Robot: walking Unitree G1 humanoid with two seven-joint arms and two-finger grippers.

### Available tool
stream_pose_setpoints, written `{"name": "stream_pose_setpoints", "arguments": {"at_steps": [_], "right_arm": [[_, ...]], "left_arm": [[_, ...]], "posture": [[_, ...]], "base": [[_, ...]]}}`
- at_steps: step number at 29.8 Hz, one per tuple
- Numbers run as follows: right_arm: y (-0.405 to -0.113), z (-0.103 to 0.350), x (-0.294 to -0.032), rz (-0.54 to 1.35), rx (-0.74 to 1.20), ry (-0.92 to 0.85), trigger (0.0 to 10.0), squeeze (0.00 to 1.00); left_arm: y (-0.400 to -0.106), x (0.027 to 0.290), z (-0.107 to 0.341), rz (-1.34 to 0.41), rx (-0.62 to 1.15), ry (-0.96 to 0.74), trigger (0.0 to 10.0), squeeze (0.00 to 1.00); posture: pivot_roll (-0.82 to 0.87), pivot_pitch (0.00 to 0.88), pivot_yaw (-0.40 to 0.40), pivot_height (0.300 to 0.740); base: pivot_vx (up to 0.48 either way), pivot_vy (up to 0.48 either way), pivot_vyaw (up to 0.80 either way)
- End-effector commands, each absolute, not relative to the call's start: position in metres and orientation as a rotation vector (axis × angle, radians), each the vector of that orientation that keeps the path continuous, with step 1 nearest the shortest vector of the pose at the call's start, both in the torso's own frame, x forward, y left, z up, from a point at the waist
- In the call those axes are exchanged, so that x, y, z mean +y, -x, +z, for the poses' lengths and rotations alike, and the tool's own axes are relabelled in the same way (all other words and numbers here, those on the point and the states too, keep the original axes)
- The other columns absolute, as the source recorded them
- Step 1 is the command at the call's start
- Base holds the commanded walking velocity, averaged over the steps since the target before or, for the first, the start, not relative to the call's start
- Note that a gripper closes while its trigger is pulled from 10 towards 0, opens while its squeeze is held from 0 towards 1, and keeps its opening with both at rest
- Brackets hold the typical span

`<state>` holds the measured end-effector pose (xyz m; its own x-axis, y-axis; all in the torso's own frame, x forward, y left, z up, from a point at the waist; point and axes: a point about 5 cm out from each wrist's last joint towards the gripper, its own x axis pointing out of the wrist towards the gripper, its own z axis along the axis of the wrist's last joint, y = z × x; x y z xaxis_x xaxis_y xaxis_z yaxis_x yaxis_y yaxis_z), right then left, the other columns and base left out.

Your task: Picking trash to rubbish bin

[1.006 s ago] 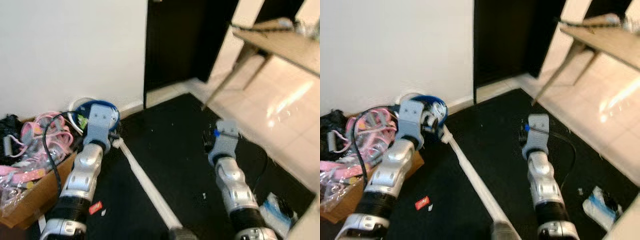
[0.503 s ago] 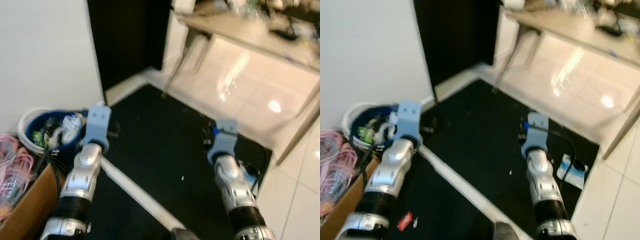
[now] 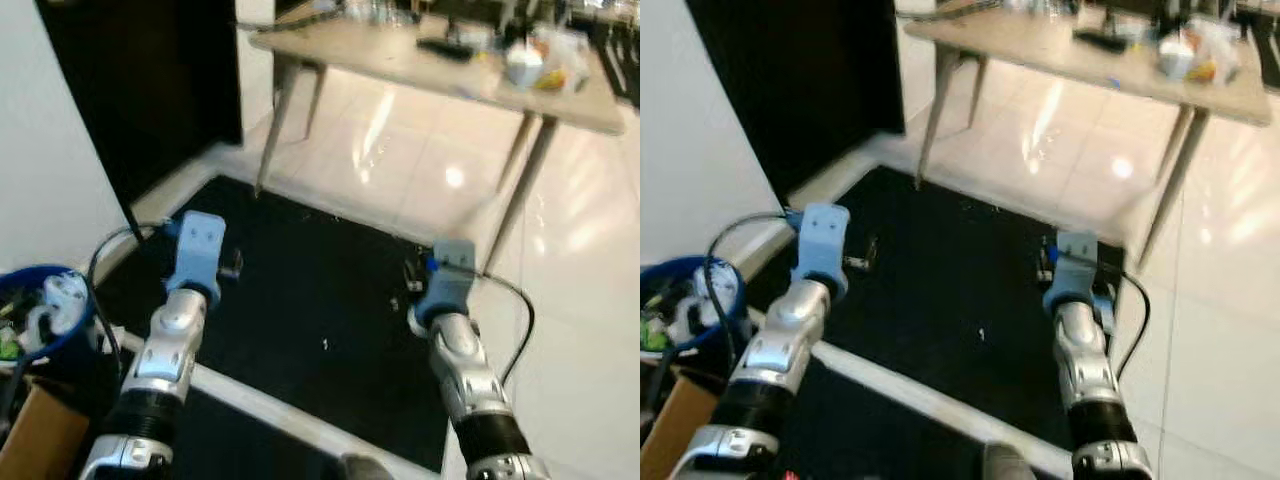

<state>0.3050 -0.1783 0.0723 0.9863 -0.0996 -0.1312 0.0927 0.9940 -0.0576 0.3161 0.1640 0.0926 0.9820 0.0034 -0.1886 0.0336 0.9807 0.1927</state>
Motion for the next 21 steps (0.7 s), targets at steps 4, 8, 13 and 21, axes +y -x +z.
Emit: {"name": "stream_pose_setpoints", "arguments": {"at_steps": [4,8,13,21], "right_arm": [[-0.3034,0.0705,-0.1835,-0.114,0.146,0.056,10.0,0.0],[-0.3039,0.0713,-0.1836,-0.114,0.138,0.063,10.0,0.0],[-0.3035,0.071,-0.1833,-0.11,0.138,0.066,10.0,0.0],[-0.3044,0.0721,-0.1823,-0.094,0.129,0.079,10.0,0.0]], "left_arm": [[-0.3152,0.1613,0.0892,-0.023,0.204,-0.205,10.0,0.0],[-0.3154,0.1605,0.0898,-0.026,0.196,-0.195,10.0,0.0],[-0.3158,0.1587,0.0924,-0.032,0.179,-0.177,10.0,0.0],[-0.3151,0.1522,0.0942,-0.086,0.157,-0.164,10.0,0.0]], "posture": [[-0.04,0.016,-0.017,0.74],[-0.04,0.013,-0.018,0.74],[-0.05,0.005,-0.021,0.74],[-0.05,0.0,-0.024,0.74]], "base": [[0.0,0.0,-0.8],[0.0,0.0,-0.8],[0.0,0.0,-0.46],[0.0,0.0,0.0]]}}
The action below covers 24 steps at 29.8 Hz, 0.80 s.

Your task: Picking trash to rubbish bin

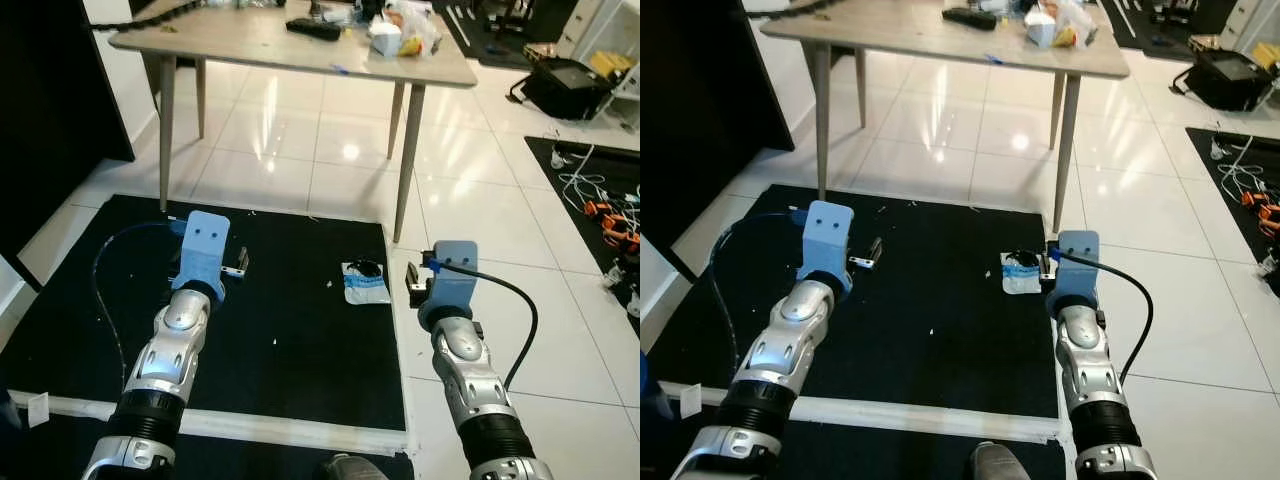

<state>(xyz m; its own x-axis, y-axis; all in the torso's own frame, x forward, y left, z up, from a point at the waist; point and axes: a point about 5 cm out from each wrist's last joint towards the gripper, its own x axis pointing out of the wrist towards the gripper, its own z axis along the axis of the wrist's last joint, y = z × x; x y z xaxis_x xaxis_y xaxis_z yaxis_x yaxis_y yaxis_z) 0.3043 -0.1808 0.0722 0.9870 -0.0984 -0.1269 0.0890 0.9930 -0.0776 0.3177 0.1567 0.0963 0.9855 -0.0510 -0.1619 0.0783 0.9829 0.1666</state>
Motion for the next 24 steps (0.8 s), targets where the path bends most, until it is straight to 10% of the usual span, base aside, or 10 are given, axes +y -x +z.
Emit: {"name": "stream_pose_setpoints", "arguments": {"at_steps": [1,24], "right_arm": [[-0.3044,0.0721,-0.1823,-0.094,0.129,0.079,10.0,0.0],[-0.3067,0.0733,-0.1824,-0.089,0.128,0.083,10.0,0.0]], "left_arm": [[-0.3151,0.1522,0.0942,-0.086,0.157,-0.164,10.0,0.0],[-0.3144,0.1504,0.0958,-0.105,0.144,-0.133,10.0,0.0]], "posture": [[-0.05,0.0,-0.024,0.74],[-0.05,0.001,-0.031,0.74]], "base": [[0.0,0.0,0.0],[0.276,0.0,0.0]]}}
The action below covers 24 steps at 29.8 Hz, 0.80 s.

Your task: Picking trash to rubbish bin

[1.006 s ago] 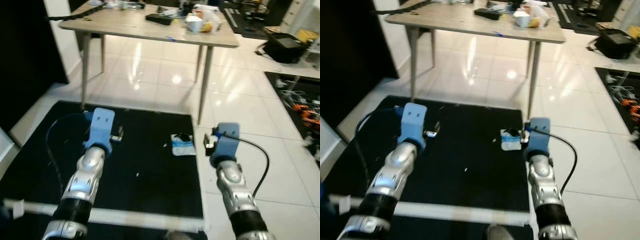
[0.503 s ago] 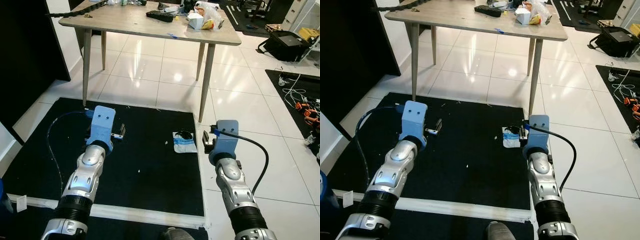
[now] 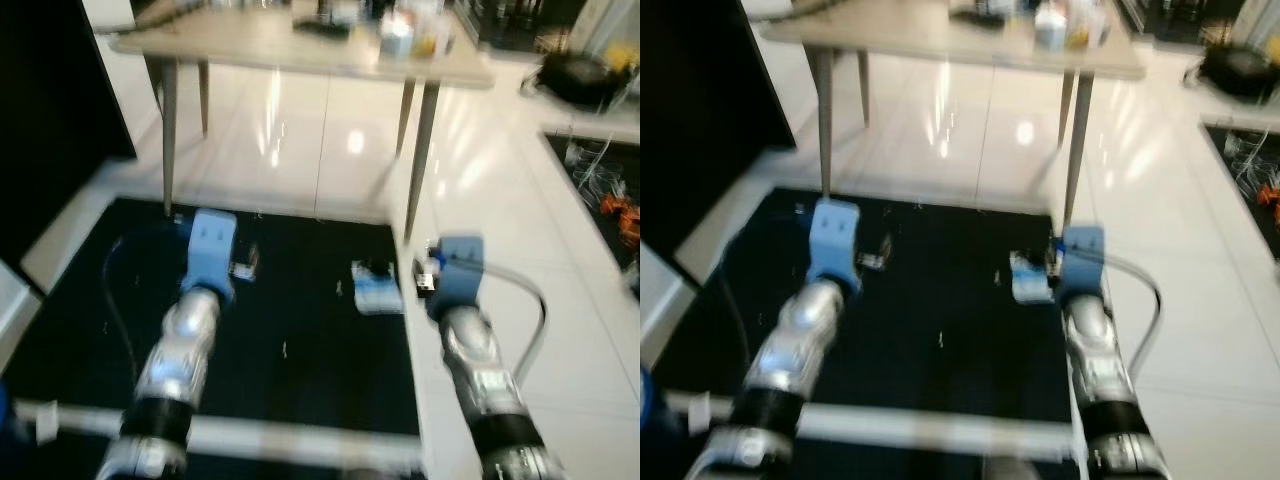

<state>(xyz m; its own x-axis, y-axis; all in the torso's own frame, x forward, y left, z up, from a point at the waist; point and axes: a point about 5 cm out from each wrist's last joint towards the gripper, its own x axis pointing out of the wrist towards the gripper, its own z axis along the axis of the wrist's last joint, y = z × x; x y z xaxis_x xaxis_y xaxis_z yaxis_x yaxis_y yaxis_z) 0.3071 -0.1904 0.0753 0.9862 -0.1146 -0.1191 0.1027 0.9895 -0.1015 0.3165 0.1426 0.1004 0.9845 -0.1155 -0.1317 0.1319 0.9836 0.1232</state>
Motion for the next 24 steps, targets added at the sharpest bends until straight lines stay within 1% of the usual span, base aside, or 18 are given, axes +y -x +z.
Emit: {"name": "stream_pose_setpoints", "arguments": {"at_steps": [1,24], "right_arm": [[-0.3067,0.0733,-0.1824,-0.089,0.128,0.083,10.0,0.0],[-0.3071,0.0739,-0.1821,-0.095,0.123,0.082,10.0,0.0]], "left_arm": [[-0.3144,0.1504,0.0958,-0.105,0.144,-0.133,10.0,0.0],[-0.3144,0.1506,0.0965,-0.111,0.145,-0.131,10.0,0.0]], "posture": [[-0.05,0.001,-0.031,0.74],[-0.05,0.007,-0.027,0.74]], "base": [[0.322,0.0,0.0],[0.317,0.0,0.0]]}}
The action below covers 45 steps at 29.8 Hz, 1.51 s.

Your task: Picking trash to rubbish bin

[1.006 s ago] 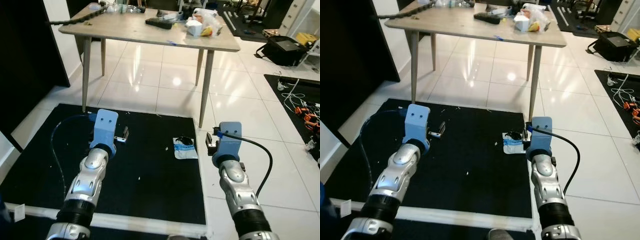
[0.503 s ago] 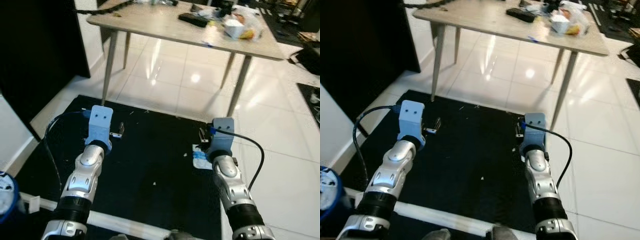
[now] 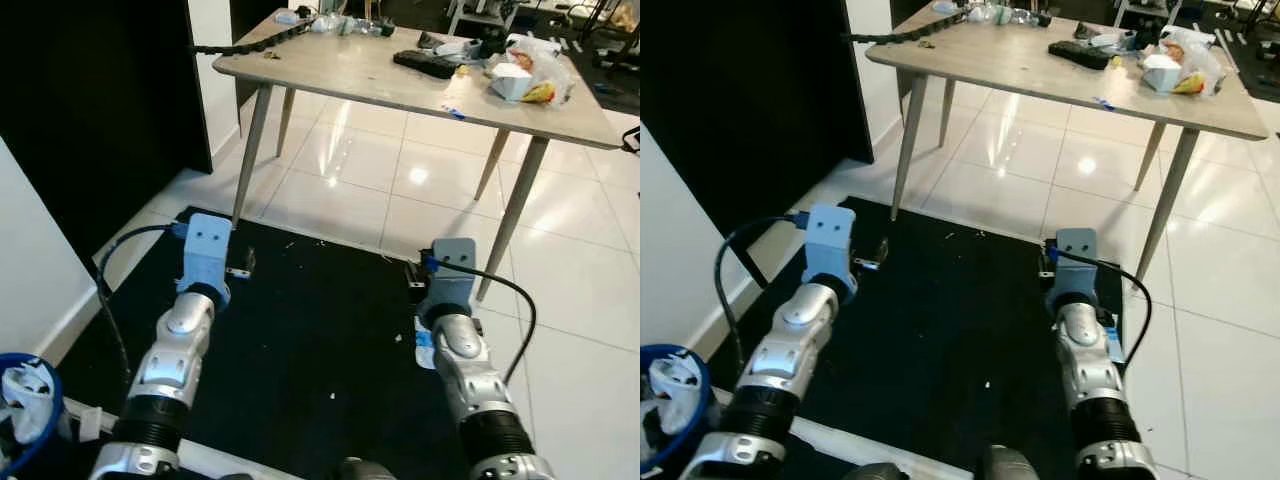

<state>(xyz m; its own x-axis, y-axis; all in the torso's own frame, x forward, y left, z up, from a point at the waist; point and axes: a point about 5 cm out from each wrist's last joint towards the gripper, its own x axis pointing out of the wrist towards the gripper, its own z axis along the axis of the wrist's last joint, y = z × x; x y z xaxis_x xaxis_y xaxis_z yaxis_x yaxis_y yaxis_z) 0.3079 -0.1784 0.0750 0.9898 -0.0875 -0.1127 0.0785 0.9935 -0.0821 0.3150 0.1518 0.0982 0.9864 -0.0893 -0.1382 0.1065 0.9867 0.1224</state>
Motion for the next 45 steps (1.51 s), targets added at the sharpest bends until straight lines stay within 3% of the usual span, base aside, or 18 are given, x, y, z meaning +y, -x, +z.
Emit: {"name": "stream_pose_setpoints", "arguments": {"at_steps": [1,10,25,45], "right_arm": [[-0.3071,0.0739,-0.1821,-0.095,0.123,0.082,10.0,0.0],[-0.306,0.0728,-0.1825,-0.099,0.128,0.073,10.0,0.0],[-0.3057,0.0726,-0.1817,-0.101,0.128,0.068,10.0,0.0],[-0.3059,0.0727,-0.1821,-0.101,0.127,0.073,10.0,0.0]], "left_arm": [[-0.3144,0.1506,0.0965,-0.111,0.145,-0.131,10.0,0.0],[-0.3143,0.1501,0.097,-0.116,0.144,-0.13,10.0,0.0],[-0.3147,0.1497,0.0977,-0.121,0.143,-0.131,10.0,0.0],[-0.3153,0.148,0.0977,-0.127,0.144,-0.131,10.0,0.0]], "posture": [[-0.05,0.007,-0.027,0.74],[-0.05,0.012,-0.024,0.74],[-0.05,0.015,-0.019,0.74],[-0.05,0.007,-0.023,0.74]], "base": [[0.311,0.0,0.0],[0.316,0.0,0.0],[0.314,0.0,-0.55],[0.308,0.0,0.0]]}}
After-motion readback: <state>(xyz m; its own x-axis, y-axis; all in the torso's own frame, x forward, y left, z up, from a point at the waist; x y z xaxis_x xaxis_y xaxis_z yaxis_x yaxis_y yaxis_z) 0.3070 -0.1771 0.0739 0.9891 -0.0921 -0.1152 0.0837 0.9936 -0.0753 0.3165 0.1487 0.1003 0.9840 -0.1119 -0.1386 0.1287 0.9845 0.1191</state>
